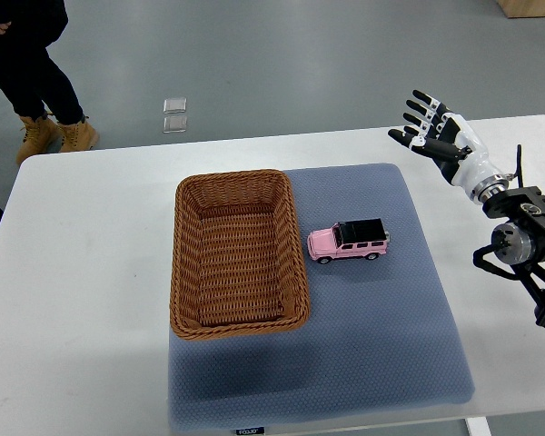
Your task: Place pink car in brown basket
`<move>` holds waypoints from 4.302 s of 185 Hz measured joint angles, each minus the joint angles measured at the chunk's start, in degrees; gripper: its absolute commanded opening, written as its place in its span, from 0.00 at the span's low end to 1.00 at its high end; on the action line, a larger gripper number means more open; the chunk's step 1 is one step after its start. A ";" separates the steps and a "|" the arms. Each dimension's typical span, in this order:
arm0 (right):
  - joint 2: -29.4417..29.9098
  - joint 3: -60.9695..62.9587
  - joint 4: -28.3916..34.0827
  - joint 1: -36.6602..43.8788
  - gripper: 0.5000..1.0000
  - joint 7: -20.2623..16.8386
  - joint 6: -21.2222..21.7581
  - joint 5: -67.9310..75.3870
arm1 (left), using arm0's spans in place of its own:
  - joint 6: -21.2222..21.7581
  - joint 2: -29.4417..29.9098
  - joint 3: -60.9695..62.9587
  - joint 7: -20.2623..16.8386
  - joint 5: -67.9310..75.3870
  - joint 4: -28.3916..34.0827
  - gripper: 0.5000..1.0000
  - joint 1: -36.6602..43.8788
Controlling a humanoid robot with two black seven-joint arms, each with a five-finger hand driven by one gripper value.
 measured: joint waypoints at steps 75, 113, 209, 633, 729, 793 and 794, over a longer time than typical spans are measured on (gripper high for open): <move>-8.43 -16.15 9.18 2.68 0.85 3.67 0.06 -22.79 | 0.00 0.00 0.00 0.03 0.00 0.07 1.00 0.09; -12.57 -23.82 13.95 2.73 0.85 4.37 -0.09 -33.60 | 0.05 0.00 0.00 0.03 0.04 0.10 1.00 0.16; -15.08 -27.69 14.39 4.03 0.85 3.62 -0.44 -46.52 | 0.09 0.00 -0.08 0.11 0.11 0.06 1.00 0.23; -6.17 -32.05 9.14 19.17 0.00 3.06 0.63 -41.54 | 0.09 0.00 0.00 0.08 0.09 -0.02 1.00 0.18; 4.84 -41.81 2.53 23.56 0.00 3.07 0.61 -41.64 | 0.09 0.00 -0.17 0.04 0.09 -0.03 1.00 0.52; 5.83 -42.66 0.87 23.32 0.52 2.64 -0.56 -41.53 | 0.09 0.00 -0.14 0.04 0.09 0.01 1.00 0.52; 5.82 -42.65 0.87 23.31 0.52 2.64 -0.60 -41.53 | 0.09 0.00 -0.14 0.04 0.09 0.01 1.00 0.52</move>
